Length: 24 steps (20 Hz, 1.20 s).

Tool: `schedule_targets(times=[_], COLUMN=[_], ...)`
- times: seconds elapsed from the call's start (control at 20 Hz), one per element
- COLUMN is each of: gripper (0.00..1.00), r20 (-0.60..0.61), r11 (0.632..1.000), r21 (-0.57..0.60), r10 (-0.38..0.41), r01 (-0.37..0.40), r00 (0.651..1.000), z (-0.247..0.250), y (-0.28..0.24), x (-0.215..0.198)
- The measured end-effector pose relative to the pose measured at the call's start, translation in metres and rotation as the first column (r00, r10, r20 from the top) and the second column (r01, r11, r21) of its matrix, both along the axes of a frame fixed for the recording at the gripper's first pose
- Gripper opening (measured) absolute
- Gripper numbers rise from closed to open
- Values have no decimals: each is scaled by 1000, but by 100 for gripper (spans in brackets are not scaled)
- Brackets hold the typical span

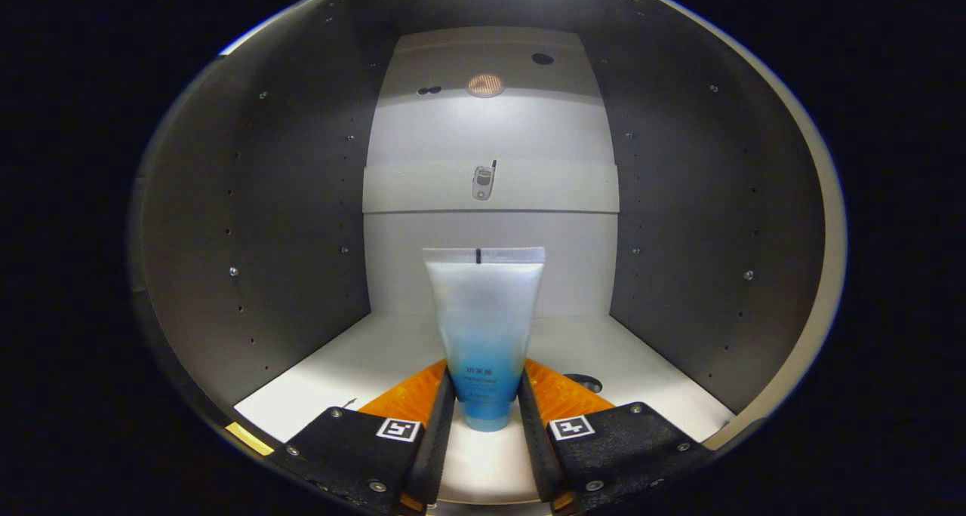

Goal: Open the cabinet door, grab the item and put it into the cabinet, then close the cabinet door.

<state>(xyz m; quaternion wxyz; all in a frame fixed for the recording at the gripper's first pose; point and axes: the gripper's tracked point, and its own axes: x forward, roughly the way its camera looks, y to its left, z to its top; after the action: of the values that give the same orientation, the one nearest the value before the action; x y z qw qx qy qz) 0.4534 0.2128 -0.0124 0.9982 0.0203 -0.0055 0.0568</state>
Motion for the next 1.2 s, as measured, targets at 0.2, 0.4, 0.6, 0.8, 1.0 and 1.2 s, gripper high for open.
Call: schedule_targets(times=[0.2, 0.4, 0.6, 0.8, 1.0, 1.2], gripper=[66, 81, 94, 94, 94, 94], r20=[-6, 13, 26, 42, 63, 79], r11=[1000, 999, 996, 998, 1000, 999], r21=[12, 28, 39, 24, -5, -34], r10=[-7, -46, -81, -61, -21, 17], r01=[7, 46, 80, 60, 21, -14], r00=[1000, 999, 996, 997, 998, 997], z=[1, 10, 22, 36, 52, 63], y=[0, -9, -18, -13, -4, 3], x=[1, -2, -19, -51, -105, -183])
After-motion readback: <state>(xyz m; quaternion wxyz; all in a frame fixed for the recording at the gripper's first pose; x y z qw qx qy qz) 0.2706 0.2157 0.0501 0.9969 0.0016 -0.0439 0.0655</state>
